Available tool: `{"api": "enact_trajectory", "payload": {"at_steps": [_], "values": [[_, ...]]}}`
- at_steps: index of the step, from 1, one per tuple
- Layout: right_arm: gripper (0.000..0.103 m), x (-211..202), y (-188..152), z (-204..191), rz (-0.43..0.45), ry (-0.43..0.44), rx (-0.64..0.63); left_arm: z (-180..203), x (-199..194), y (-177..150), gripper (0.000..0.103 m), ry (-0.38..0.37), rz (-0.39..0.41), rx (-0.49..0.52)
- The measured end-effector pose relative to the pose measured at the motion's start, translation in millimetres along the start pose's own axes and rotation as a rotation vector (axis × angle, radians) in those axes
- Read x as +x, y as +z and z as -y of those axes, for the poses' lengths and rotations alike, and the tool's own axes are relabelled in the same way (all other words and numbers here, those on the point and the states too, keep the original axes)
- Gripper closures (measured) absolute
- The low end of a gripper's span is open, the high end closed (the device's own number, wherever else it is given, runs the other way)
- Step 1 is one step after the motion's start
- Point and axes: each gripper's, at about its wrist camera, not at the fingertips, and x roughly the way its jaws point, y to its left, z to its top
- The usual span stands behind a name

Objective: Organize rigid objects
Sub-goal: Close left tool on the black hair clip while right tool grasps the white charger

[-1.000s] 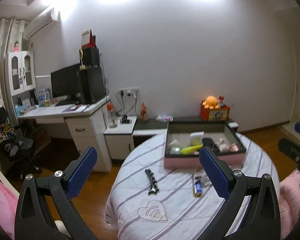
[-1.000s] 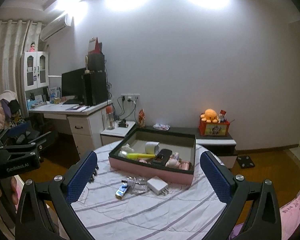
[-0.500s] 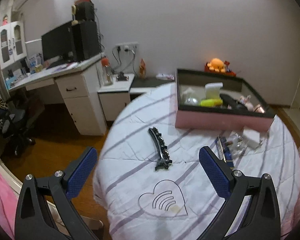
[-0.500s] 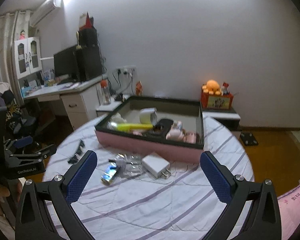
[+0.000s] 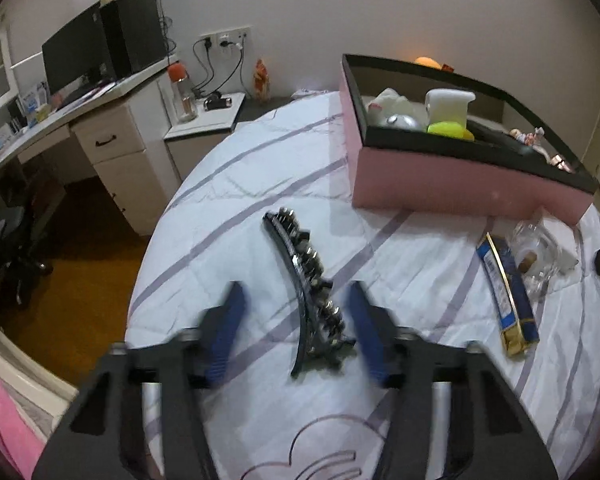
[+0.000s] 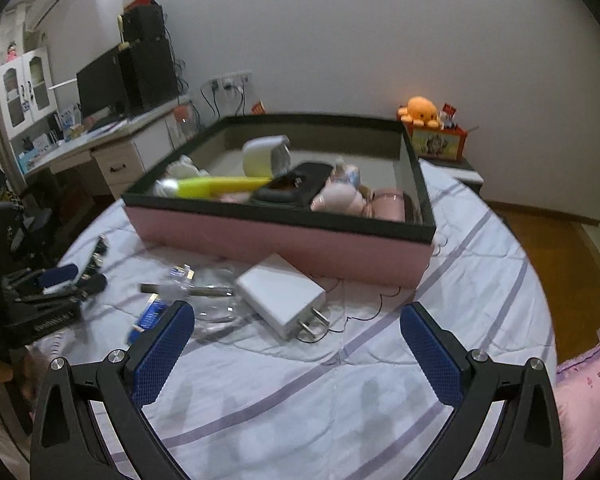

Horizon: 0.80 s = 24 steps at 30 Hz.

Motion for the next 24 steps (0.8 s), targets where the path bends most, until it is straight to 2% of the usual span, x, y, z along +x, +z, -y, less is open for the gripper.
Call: {"api": "enact_trajectory", "payload": {"at_steps": [2,8,11,14,18,20,21,24], "values": [[0.000,11.8,-0.6,2.5,-0.035,-0.002,-0.002,1.1,3.0,3.0,0.083,-0.025,-0.004,0.006],[0.000,39.9,1.5,5.0,-0.131,0.012,-0.036,1.7,-0.1,3.8,0.084,-0.067,-0.004,0.025],[0.000,46.7,5.9,3.6,-0.147,0.011,-0.066,1.6,-3.9,1.3,0.084,-0.104,-0.007,0.027],[0.001,55.6,8.3,3.3,-0.170,0.020,-0.084,4.7,-6.4,-2.3,0.084,-0.105,-0.010,0.044],[0.019,58.9,9.5,3.9,-0.179,0.018,-0.089,6.9,-6.8,-3.7,0.084,-0.101,-0.016,0.058],[0.041,57.7,10.6,3.4,-0.172,0.030,-0.093,6.7,-7.4,-3.7,0.084,-0.099,-0.017,0.057],[0.062,55.8,10.9,2.7,-0.165,0.030,-0.097,6.9,-7.5,-3.8,0.084,-0.100,-0.019,0.056],[0.062,52.3,9.6,3.6,-0.172,0.071,-0.096,8.1,-10.4,-5.4,0.083,-0.111,-0.023,0.055]]}}
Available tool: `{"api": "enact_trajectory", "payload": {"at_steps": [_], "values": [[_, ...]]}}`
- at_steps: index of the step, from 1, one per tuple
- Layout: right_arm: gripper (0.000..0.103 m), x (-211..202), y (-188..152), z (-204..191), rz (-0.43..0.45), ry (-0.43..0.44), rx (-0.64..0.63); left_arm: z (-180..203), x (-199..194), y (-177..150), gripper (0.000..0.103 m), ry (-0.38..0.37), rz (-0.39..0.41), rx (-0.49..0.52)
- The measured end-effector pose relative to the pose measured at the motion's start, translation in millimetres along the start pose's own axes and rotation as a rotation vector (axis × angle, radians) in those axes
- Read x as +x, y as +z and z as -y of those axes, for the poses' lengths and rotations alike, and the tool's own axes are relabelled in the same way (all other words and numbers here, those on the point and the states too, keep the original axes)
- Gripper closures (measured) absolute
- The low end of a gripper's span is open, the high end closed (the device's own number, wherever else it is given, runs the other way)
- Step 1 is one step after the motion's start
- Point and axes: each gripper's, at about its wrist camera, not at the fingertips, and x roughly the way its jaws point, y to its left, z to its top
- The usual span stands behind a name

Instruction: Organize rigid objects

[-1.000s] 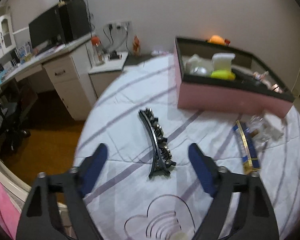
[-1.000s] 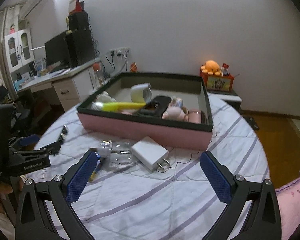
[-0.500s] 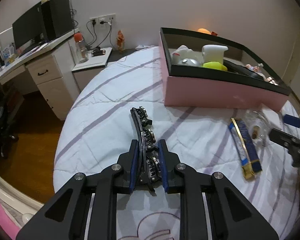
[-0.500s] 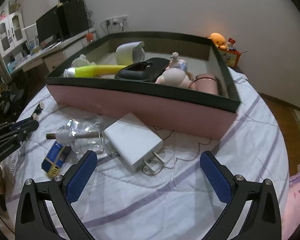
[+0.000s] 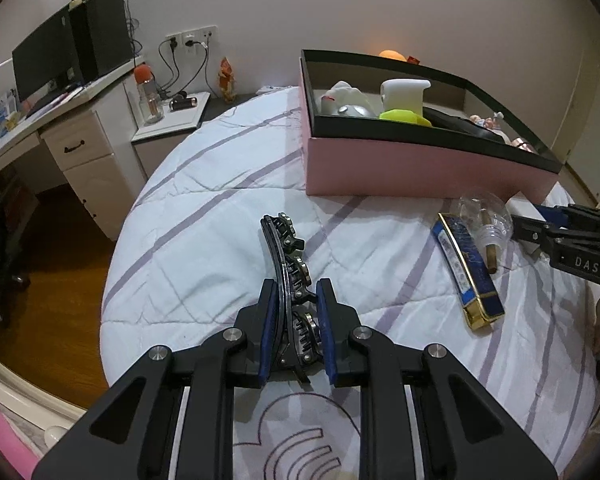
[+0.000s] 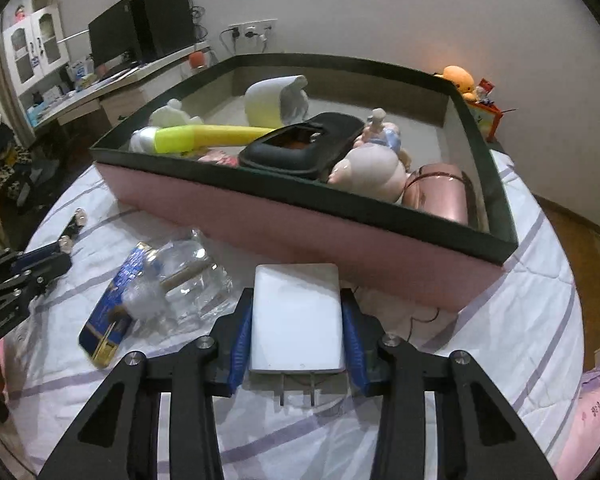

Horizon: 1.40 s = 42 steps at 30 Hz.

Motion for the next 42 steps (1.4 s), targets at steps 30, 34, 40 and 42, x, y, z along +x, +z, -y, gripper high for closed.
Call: {"api": "enact_trajectory", "payload": {"at_steps": [30,34,40,42], "values": [[0.062,-62.5,-46.7,0.4,0.141,0.058,0.080,21.5,-44.8,-9.4,0.084,-0.028,0.082,0.003],[0.062,-84.2,-40.1,-6.4,0.190,0.111,0.077,29.4,-82.8,-1.6,0.084,-0.003,0.162,0.017],[0.062,-122.7,-35.2,-20.3,0.297,0.137,0.052,41.2,-128.5,3.1,0.084,0.017,0.243,0.048],[0.062,-130.1,-35.5,-23.4,0.306,0.130,0.044,42.1,-137.7,1.9,0.084,0.019,0.258,0.046]]}}
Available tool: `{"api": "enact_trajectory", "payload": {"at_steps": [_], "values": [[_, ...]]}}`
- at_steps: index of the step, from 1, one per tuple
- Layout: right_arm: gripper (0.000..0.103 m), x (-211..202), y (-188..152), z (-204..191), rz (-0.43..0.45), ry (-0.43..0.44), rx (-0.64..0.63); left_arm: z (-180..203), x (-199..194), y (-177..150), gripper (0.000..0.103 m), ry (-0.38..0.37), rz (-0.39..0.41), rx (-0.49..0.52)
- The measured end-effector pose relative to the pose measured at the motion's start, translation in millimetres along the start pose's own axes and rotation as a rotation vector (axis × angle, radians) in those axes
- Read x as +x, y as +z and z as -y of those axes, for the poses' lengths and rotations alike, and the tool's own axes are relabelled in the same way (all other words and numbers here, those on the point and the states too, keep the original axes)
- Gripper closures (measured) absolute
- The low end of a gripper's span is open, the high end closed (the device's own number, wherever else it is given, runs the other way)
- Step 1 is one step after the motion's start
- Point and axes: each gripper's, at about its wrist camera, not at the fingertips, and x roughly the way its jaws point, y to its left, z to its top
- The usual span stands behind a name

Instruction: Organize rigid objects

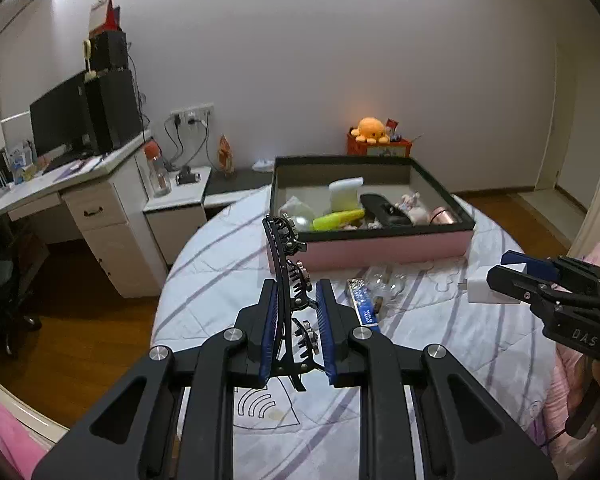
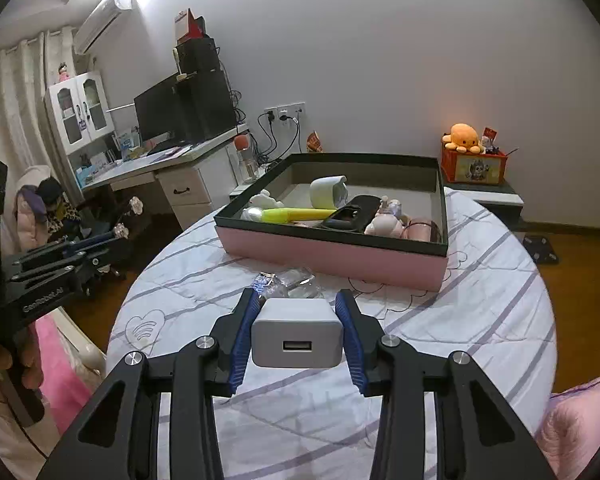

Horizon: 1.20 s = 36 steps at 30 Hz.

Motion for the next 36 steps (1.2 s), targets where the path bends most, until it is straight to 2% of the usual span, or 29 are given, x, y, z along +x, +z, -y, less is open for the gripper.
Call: {"api": "enact_trajectory", "payload": {"at_steps": [10,13,17,19,30,36], "values": [[0.062,-33.9,3.5,-11.7,0.054,-0.019,-0.030,16.5,-43.7,9.3,0.084,-0.007,0.071,0.025],[0.062,-23.8,-9.0,-11.1,0.011,-0.037,-0.047,20.2,-47.5,7.7,0.084,-0.015,0.067,0.035],[0.062,9.2,-50.0,3.0,-0.107,-0.052,-0.009,19.4,-48.9,5.2,0.084,-0.011,0.059,0.036],[0.062,15.7,-65.4,6.6,-0.138,-0.053,0.006,18.6,-47.5,4.3,0.084,-0.006,0.052,0.038],[0.061,36.4,-77.7,11.3,-0.194,-0.047,0.012,21.5,-47.9,2.9,0.084,-0.018,0.048,0.043],[0.061,31.5,-74.6,8.3,-0.153,-0.058,-0.001,14.8,-55.5,5.1,0.084,-0.003,0.067,0.026]]}}
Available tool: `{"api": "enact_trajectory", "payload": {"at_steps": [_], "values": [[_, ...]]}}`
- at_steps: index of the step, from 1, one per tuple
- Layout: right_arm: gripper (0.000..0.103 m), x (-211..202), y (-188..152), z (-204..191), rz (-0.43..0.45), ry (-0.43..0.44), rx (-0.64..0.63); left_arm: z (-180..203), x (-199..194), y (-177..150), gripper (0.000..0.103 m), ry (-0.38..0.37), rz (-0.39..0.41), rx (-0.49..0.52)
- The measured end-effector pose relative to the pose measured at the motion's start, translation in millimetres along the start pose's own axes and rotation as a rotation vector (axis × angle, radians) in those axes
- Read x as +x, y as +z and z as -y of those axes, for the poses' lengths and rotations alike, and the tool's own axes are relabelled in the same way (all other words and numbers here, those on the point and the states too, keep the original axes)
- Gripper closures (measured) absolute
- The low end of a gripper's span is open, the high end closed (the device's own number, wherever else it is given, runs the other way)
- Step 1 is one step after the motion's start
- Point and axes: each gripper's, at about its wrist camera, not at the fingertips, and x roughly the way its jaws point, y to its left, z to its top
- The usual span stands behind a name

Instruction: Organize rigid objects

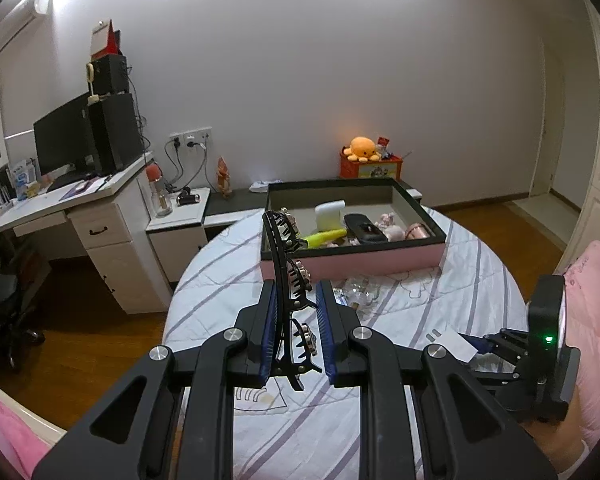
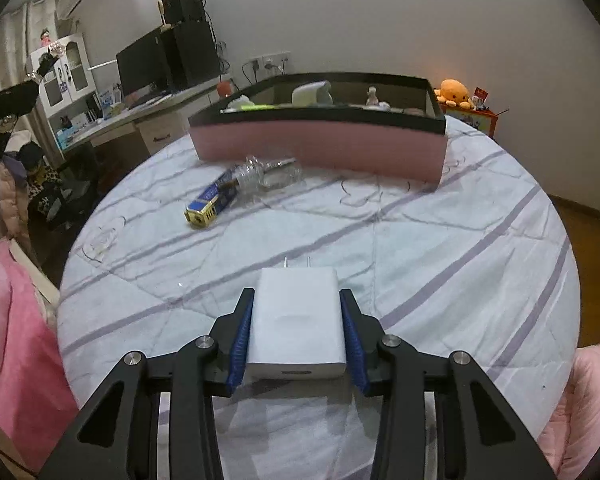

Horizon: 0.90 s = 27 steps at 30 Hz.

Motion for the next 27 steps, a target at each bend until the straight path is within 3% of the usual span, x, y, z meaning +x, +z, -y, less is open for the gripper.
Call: {"api": "enact_trajectory", "payload": {"at_steps": [3,13,19,27], "values": [[0.062,-22.0,13.0,-6.2,0.069,-0.002,-0.013,-3.8,-9.2,5.4,0.084,0.017,0.031,-0.019],[0.061,-145.2,79.3,-51.0,0.419,-0.012,-0.120,-4.2,-61.7,29.3,0.084,0.086,0.190,-0.043],[0.061,-176.2,91.9,-74.5,0.514,-0.014,-0.156,-9.8,-91.0,38.1,0.083,0.119,0.278,-0.074],[0.061,-189.5,99.4,-86.7,0.548,-0.001,-0.173,-15.6,-108.0,46.5,0.084,0.145,0.339,-0.082]]}}
